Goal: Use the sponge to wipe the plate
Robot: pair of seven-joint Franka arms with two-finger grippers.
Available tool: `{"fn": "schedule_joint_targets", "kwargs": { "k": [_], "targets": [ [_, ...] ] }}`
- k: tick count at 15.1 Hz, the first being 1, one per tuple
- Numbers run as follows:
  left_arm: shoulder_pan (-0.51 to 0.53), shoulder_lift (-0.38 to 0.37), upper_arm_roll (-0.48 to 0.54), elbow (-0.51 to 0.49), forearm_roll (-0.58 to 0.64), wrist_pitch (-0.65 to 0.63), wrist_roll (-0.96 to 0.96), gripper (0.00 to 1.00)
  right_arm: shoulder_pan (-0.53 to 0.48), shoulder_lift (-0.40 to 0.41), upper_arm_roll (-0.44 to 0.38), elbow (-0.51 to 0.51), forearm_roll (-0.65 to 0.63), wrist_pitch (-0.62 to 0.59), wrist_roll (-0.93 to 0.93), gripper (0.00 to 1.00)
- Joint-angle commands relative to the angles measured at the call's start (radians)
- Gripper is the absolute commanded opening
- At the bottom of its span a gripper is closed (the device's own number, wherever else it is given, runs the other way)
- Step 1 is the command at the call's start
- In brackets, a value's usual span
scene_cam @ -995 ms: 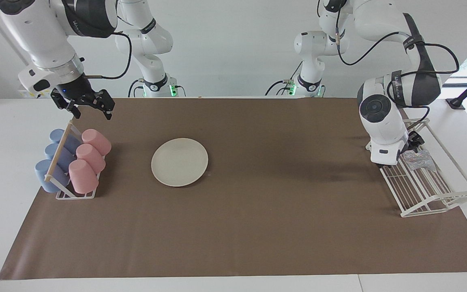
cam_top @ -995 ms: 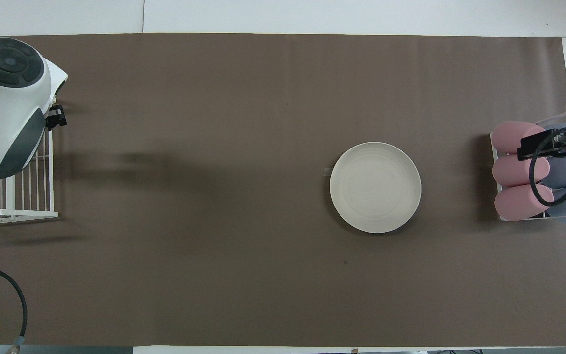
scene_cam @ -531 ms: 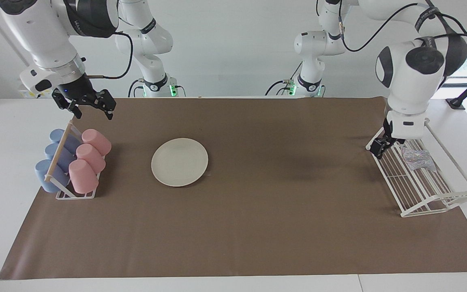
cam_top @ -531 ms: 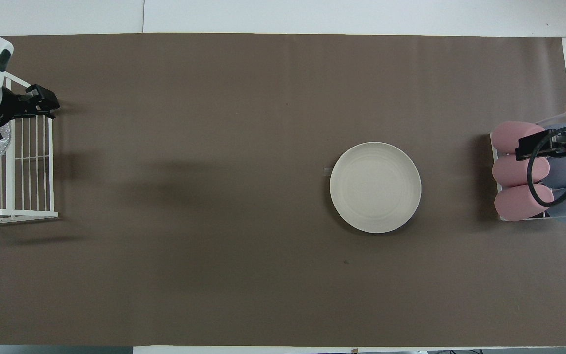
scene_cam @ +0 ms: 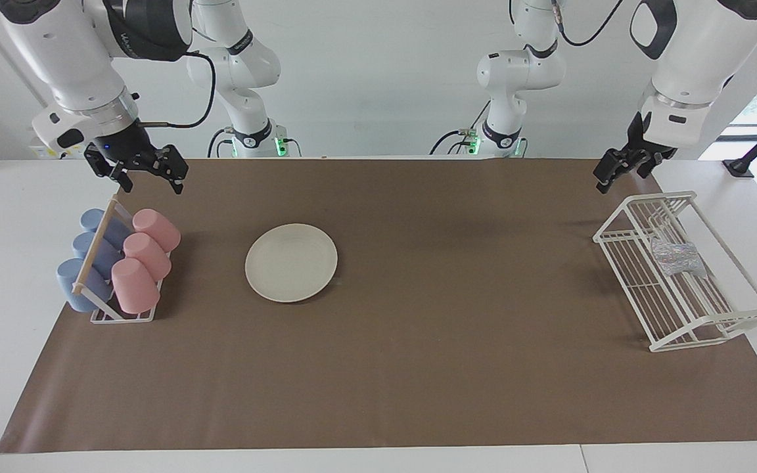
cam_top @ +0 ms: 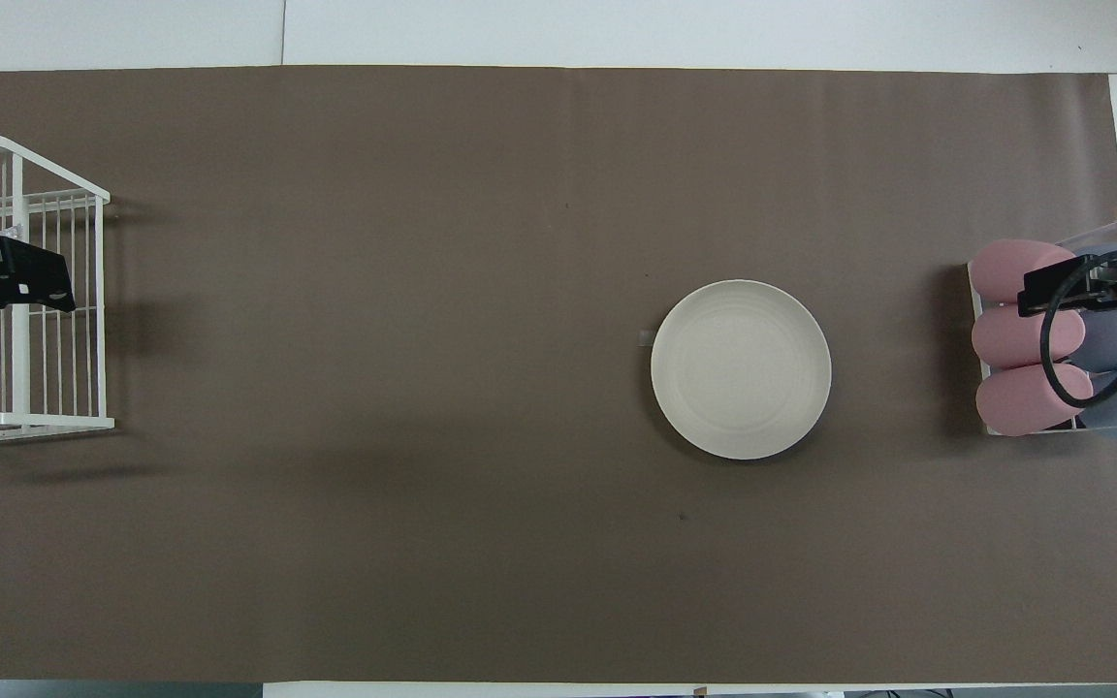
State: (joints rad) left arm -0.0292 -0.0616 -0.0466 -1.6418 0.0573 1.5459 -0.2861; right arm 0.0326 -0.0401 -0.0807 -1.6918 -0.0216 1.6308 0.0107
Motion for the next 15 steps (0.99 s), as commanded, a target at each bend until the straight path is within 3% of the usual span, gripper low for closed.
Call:
{"fn": "schedule_joint_targets", "kwargs": {
  "k": [1, 6, 15],
  "targets": [
    [0.026, -0.049, 0.007, -0.016, -0.083, -0.078, 0.094, 1.0, -0.007, -0.023, 0.005, -0.025, 0.003, 0.017, -0.012, 1.0],
    [0.023, -0.066, 0.01, -0.092, -0.119, 0.0, 0.134, 1.0, -0.007, -0.021, 0.005, -0.016, 0.003, 0.003, -0.012, 1.0],
    [0.017, -0.046, 0.005, -0.079, -0.119, -0.003, 0.131, 1.0, -0.007, -0.009, 0.01, 0.007, 0.003, -0.02, -0.012, 1.0]
  ]
}}
